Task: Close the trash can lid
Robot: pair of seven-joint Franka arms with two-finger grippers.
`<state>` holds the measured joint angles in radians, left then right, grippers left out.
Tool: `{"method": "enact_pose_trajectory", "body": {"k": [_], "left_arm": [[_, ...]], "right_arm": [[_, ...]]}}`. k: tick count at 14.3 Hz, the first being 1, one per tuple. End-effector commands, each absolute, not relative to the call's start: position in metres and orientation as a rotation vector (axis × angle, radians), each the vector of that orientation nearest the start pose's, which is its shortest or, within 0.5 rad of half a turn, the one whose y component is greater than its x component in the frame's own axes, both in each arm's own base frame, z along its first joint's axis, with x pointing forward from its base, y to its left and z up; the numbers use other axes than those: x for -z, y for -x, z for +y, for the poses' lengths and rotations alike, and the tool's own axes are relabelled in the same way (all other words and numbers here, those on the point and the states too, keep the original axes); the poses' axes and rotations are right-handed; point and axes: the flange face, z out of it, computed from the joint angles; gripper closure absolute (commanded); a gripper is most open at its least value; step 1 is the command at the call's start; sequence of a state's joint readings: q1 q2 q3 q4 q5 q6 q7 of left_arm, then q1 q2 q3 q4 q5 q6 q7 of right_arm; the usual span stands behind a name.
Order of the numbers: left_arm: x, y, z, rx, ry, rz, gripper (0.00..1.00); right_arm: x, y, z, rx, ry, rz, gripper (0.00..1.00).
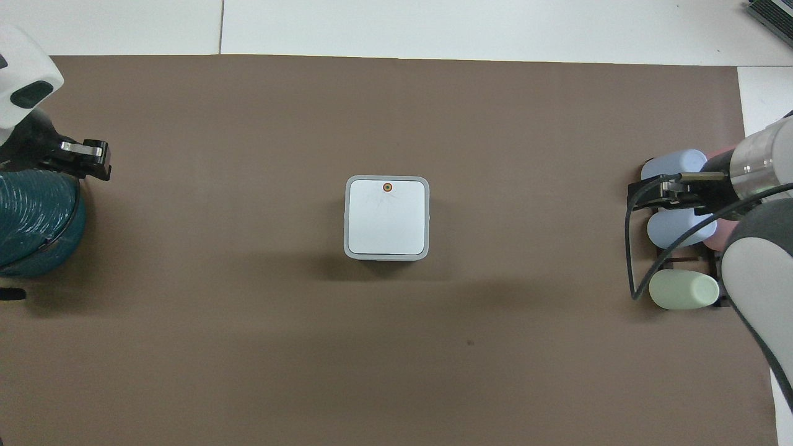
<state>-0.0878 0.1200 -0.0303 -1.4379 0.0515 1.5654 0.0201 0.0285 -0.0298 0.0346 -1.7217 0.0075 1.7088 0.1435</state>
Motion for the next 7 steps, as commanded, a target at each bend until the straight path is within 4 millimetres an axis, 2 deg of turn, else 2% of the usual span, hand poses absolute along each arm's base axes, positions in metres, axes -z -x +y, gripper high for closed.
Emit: {"method": "enact_pose_trajectory", "body": {"k": [1, 2, 7], "left_arm": [[-0.6276, -0.5733, -0.0624, 0.027, 3.05, 0.237, 0.08], [-0.6281, -0.5743, -0.0652, 0.039, 3.049, 0.244, 0.0], [-0.6303, -0.579, -0.0652, 0.097, 3.049, 0.254, 0.0]], "right_arm": [[-0.583, -0.549, 0.0323, 0.025, 3.114, 0.106, 0.0], [-0.583, -0.5489, 0.0331, 0.025, 3.114, 0.103, 0.0], [-0.583, -0.5489, 0.0331, 0.025, 3.114, 0.103, 0.0]]}}
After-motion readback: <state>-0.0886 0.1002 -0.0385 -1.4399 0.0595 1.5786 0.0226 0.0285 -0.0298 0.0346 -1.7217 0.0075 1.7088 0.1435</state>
